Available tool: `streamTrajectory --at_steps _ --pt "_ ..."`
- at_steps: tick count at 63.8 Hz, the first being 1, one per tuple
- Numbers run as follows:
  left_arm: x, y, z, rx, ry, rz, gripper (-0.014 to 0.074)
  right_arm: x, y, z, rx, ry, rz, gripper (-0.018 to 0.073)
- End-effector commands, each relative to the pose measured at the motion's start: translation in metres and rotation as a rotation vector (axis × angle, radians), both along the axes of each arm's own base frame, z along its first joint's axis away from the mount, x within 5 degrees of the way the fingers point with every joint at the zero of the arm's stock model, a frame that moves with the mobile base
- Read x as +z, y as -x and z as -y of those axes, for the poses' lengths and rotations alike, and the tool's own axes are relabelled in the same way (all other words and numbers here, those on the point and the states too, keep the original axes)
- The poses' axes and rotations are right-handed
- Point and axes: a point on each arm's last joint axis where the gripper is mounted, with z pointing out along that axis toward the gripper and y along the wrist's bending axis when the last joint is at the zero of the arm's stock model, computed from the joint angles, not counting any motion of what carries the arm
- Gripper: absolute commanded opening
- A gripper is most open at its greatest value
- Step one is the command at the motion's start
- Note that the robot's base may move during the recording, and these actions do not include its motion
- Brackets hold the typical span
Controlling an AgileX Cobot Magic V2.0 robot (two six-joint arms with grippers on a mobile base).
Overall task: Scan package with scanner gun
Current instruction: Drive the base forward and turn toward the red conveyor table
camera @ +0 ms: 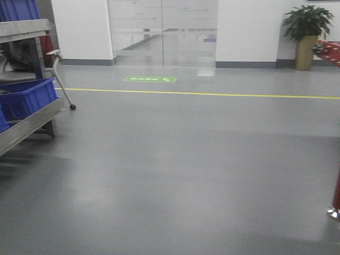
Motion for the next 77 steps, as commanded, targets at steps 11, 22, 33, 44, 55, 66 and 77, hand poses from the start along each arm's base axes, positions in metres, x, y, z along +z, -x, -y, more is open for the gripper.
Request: streamTrajectory --at_steps 11,22,33,44,55,66,77 --pt "0.0026 0.0005 -0.0001 0.001 0.003 0.023 -0.0111 0.0025 0.0002 0.0005 -0.007 0.011 0.025 -0.0153" --pt "0.0026 0.0005 -0.0001 0.001 0.003 0.023 -0.0111 0.0025 0.0002 0.0005 -0.007 0.011 0.025 -0.0153" --pt "0.0026 0.0005 -0.0001 0.001 0.003 0.023 -0.0111 0.0025 0.0002 0.0005 -0.007 0.011 0.025 -0.0153" --pt "0.0026 0.0005 -0.0001 0.001 0.003 0.023 -0.0111 0.0025 0.0002 0.0005 -0.007 0.011 0.025 -0.0153" --pt "0.0026 0.0005 -0.0001 0.001 0.003 0.023 -0.0111 0.0025 0.0002 0.0005 -0.007 0.011 0.025 -0.0153" --pt "0.0026 0.0005 -0.0001 0.001 0.003 0.023 -0.0111 0.0025 0.0002 0.0005 -0.007 0.011 0.025 -0.0153" --pt "0.0026 0.0005 -0.0001 0.001 0.003 0.023 -0.0111 0.0025 0.0002 0.0004 -0.006 0.011 0.025 -0.0153"
